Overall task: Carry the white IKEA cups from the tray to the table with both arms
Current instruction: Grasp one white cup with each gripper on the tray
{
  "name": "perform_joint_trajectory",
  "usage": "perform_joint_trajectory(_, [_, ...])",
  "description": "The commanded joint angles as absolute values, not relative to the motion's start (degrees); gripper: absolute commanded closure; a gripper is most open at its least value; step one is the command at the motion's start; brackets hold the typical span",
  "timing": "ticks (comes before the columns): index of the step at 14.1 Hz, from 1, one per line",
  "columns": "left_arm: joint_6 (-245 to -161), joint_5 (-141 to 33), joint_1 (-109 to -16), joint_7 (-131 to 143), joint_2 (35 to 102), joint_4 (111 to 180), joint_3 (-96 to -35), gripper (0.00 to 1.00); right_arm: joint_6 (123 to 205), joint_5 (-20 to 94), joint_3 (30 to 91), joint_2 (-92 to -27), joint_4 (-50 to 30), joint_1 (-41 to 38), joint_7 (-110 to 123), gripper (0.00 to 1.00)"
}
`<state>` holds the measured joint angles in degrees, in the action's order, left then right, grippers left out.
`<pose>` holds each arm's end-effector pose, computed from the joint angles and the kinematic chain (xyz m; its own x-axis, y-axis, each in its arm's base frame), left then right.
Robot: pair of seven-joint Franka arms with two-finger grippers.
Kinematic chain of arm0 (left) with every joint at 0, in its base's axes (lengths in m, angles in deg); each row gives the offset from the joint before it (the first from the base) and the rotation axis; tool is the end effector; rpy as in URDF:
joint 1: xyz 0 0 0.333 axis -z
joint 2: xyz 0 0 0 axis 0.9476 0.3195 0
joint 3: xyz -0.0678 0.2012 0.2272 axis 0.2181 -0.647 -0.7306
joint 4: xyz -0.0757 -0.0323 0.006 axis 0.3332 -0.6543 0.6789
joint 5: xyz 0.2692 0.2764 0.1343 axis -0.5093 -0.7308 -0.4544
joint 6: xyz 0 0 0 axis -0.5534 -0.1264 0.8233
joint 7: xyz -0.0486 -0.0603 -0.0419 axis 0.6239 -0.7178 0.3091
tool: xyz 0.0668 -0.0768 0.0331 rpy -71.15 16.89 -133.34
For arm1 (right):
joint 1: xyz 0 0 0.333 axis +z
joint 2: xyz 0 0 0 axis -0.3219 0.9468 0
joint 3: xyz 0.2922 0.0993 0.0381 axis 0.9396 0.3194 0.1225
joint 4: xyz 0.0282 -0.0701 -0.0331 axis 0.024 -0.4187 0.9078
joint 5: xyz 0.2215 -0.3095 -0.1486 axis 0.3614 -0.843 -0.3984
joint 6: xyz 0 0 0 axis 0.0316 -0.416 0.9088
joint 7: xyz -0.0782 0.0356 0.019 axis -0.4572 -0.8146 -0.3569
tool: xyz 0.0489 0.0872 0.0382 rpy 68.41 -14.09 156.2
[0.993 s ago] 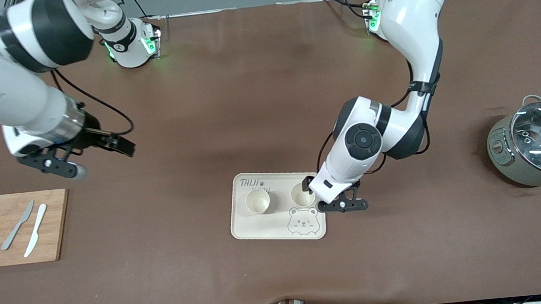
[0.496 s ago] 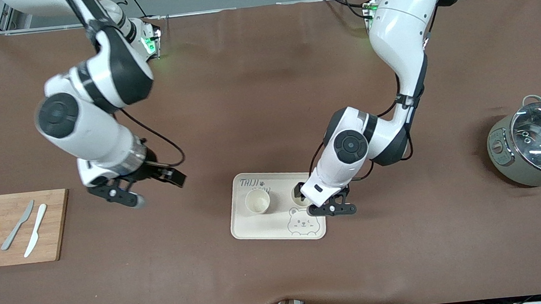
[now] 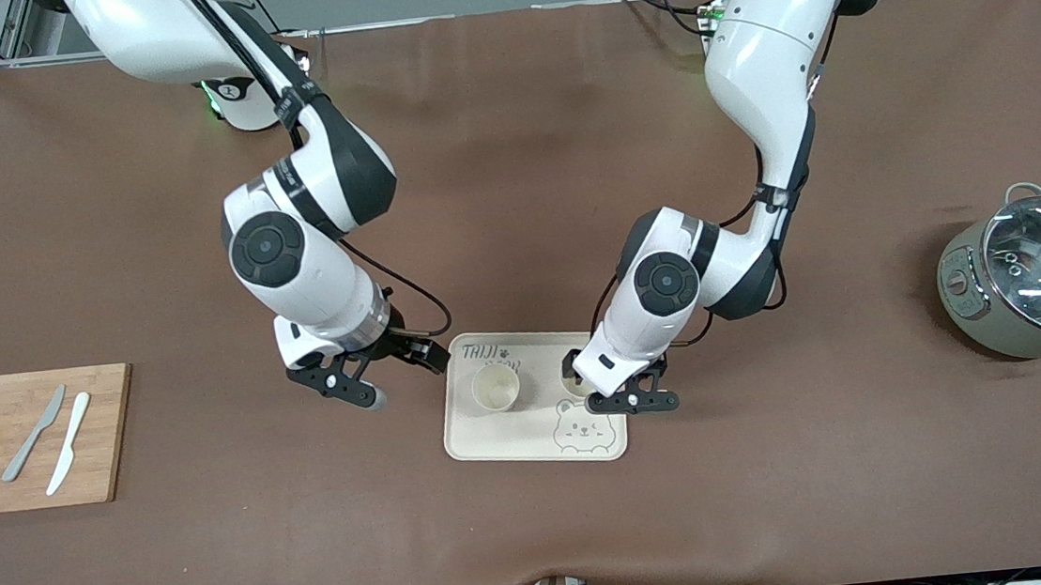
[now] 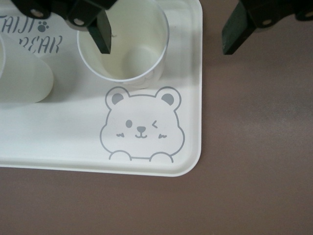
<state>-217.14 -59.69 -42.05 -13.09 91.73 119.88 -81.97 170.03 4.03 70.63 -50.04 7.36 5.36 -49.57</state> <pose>0.6634 -0.3961 0.2384 0.9936 -0.0502 0.1015 -0.0629 -0.9900 0.1261 0.6514 0.3463 0.3657 0.9044 -0.4266 0.0013 -0.4210 -0.8929 -0.1600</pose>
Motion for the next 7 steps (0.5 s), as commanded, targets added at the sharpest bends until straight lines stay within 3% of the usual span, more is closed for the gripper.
perform_joint_trajectory(1, [-217.4,-61.6,-41.4,-15.0,92.8,119.3,-82.6,0.00,171.2,3.8,69.9,-46.9,9.8,6.4,-50.6,0.00])
perform_joint_trajectory(7, [-217.5,-61.6,-41.6,-14.9,93.6,119.3,-82.5,0.00,175.5,3.5,69.7,-43.4,9.7,8.6,-51.2,0.00])
